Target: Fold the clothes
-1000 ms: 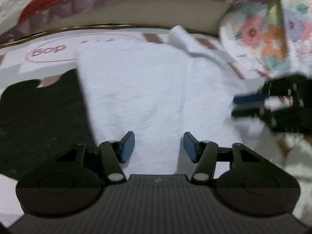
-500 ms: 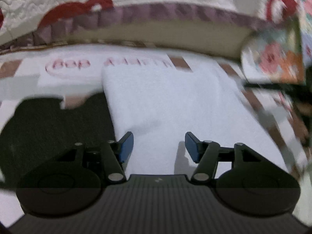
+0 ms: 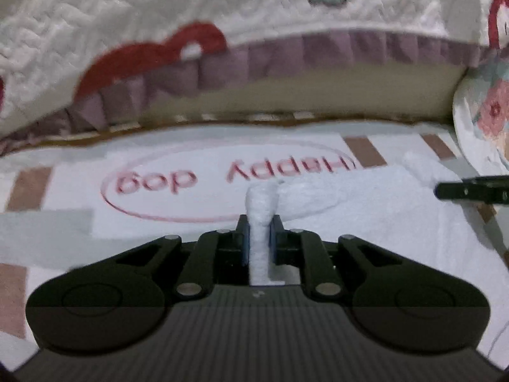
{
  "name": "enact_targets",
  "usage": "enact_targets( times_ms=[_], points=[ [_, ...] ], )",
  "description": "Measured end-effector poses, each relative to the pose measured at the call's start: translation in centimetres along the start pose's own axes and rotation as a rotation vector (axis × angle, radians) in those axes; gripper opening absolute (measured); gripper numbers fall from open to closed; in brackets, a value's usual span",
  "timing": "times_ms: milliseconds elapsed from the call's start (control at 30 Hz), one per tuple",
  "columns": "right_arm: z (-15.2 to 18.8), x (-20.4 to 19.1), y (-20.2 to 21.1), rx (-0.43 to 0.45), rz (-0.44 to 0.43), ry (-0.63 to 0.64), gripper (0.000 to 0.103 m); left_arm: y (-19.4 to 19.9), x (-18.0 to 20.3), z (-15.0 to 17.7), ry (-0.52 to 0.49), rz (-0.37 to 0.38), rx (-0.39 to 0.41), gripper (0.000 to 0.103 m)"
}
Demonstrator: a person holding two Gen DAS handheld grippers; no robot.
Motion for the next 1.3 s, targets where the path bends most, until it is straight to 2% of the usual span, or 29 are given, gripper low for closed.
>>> enact_targets(
  times_ms=[67,167,233,300,367,400,433,500,533,667,733,800,900,933,1033,1100,1167,1200,1233,1300],
  points=[
    [-0.2,0.0,-0.4,0.0,-0.008,0.029,0.015,-1.1,-0.1,1.0,0.035,-0.026,-0.02,0.013],
    [-0.5,0.3,-0.9,0.003,-0.007,0.054,0.016,-1.5,0.0,1.5,0.054,-0.064,0.014,0.016],
    [-0.7,1.1,-1.1,0.007,0.012,0.045,0.016,-1.2,-0.2,1.5,0.052,-0.111,0.03,0.029],
    [-0.9,2.5,-0.4,0.037,0.118,0.043,0.017,-0.2,-0.7,1.2,0.058,-0.143,0.056,0.033],
    [-1.2,3.4,1.1,0.064,0.112,-0.017,0.018,1.3,-1.3,0.8,0.065,-0.167,0.083,0.032],
    [-1.3,3.8,1.9,0.077,0.107,-0.048,0.018,2.3,-1.5,0.7,0.066,-0.167,0.089,0.036],
    [-1.2,3.5,2.9,0.079,0.069,-0.075,0.018,3.2,-1.6,0.9,0.08,-0.16,0.073,0.047],
    [-0.2,2.3,4.9,0.05,0.006,-0.119,0.021,4.5,-1.9,2.7,0.179,-0.06,-0.009,0.058],
    [0.5,1.7,5.9,0.035,-0.027,-0.136,0.021,5.1,-2.0,3.6,0.23,-0.007,-0.051,0.058],
    [5.0,-0.4,9.2,-0.042,-0.135,-0.247,0.038,7.7,-1.0,8.6,0.443,0.248,-0.197,0.058],
    [7.4,-0.6,10.0,-0.108,-0.182,-0.377,0.038,8.7,0.2,10.9,0.475,0.319,-0.248,0.058],
    [9.2,0.1,10.9,-0.146,-0.186,-0.52,0.041,9.2,1.6,12.5,0.39,0.326,-0.285,0.059],
    [9.9,0.0,12.6,-0.132,-0.146,-0.514,0.041,9.7,3.0,14.0,0.227,0.26,-0.322,0.059],
    [10.1,-0.2,13.1,-0.134,-0.127,-0.502,0.041,10.0,3.4,14.3,0.219,0.278,-0.331,0.059],
    [11.1,-0.9,14.2,-0.149,-0.093,-0.47,0.044,10.4,4.5,15.5,0.314,0.386,-0.404,0.059],
    [12.0,-1.3,14.5,-0.16,-0.092,-0.468,0.048,10.5,5.3,16.9,0.415,0.461,-0.491,0.059],
    [12.9,-1.6,14.8,-0.171,-0.091,-0.466,0.05,10.7,6.2,18.7,0.571,0.568,-0.582,0.059],
    [13.3,-1.8,14.9,-0.176,-0.09,-0.465,0.05,10.9,6.3,19.2,0.607,0.568,-0.584,0.058],
    [13.8,-2.0,15.0,-0.181,-0.09,-0.464,0.05,11.1,6.3,19.4,0.587,0.531,-0.56,0.056],
    [14.7,-2.3,15.3,-0.192,-0.088,-0.462,0.05,11.6,6.2,19.1,0.539,0.506,-0.507,0.054]
  ],
)
Point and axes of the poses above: each gripper's, at about its wrist camera, not at the fingertips, and y roughly against the way its jaws point, x to its right, z to its underside, the point moved 7 cm from there along -y, roughly the way its jaws point, and after that the axes turned 1 degree about -y, right-handed, at the moved point
